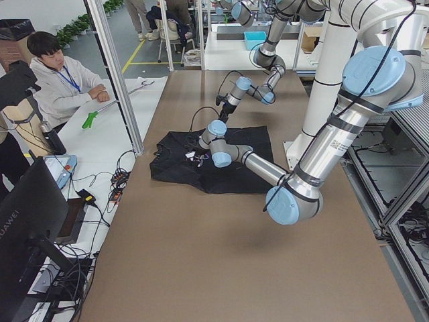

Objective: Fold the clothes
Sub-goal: 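Move both grippers down to the shirt's hem corners nearest the robot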

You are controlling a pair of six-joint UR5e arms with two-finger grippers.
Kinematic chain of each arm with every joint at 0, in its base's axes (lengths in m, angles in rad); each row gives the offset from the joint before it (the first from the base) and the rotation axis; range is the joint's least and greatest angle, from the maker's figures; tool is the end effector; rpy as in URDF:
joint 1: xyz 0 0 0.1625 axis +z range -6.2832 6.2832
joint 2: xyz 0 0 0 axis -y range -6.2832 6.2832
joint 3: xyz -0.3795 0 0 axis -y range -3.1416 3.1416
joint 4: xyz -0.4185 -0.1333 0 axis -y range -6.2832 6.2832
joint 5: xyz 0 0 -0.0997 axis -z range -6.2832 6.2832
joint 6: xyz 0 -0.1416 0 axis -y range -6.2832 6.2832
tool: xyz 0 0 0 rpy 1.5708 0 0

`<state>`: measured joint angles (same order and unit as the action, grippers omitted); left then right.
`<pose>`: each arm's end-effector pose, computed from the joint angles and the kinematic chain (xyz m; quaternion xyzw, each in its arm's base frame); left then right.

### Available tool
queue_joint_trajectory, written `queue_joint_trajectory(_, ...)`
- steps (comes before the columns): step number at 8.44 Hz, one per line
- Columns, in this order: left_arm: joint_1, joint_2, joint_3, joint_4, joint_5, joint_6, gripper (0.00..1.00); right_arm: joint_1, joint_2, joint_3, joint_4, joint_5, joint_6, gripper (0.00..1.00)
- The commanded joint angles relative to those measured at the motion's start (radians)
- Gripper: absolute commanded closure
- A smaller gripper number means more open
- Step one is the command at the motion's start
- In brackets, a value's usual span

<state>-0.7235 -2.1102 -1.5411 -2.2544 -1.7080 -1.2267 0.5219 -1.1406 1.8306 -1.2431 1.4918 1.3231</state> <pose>0.4697 -0.5669 0.2429 0.2364 0.5114 -0.1178 0.8177 -0.4945 -0.4510 0.2304 0.2147 -0.4382 0.1383 0.8618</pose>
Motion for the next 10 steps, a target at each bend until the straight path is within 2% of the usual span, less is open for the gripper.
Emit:
queue_joint_trajectory(1, 0.128, 0.221, -0.28, -0.001, 0.07, -0.214, 0.0, -0.093, -0.117, 0.14, -0.002, -0.007, 0.238, 0.06)
queue_joint_trajectory(3, 0.22, 0.359, -0.411, -0.007, 0.073, -0.322, 0.0, -0.169, -0.204, 0.226, 0.005, -0.044, 0.428, 0.06)
queue_joint_trajectory(4, 0.267, 0.407, -0.453, -0.008, 0.074, -0.365, 0.0, -0.212, -0.25, 0.269, 0.005, -0.06, 0.445, 0.06)
queue_joint_trajectory(6, 0.396, 0.455, -0.485, -0.01, 0.19, -0.411, 0.0, -0.304, -0.295, 0.274, 0.014, -0.152, 0.481, 0.05)
queue_joint_trajectory(8, 0.479, 0.519, -0.497, -0.008, 0.238, -0.419, 0.0, -0.315, -0.382, 0.277, 0.066, -0.157, 0.459, 0.05)
queue_joint_trajectory(10, 0.515, 0.588, -0.502, -0.008, 0.245, -0.398, 0.0, -0.319, -0.398, 0.27, 0.067, -0.157, 0.443, 0.05)
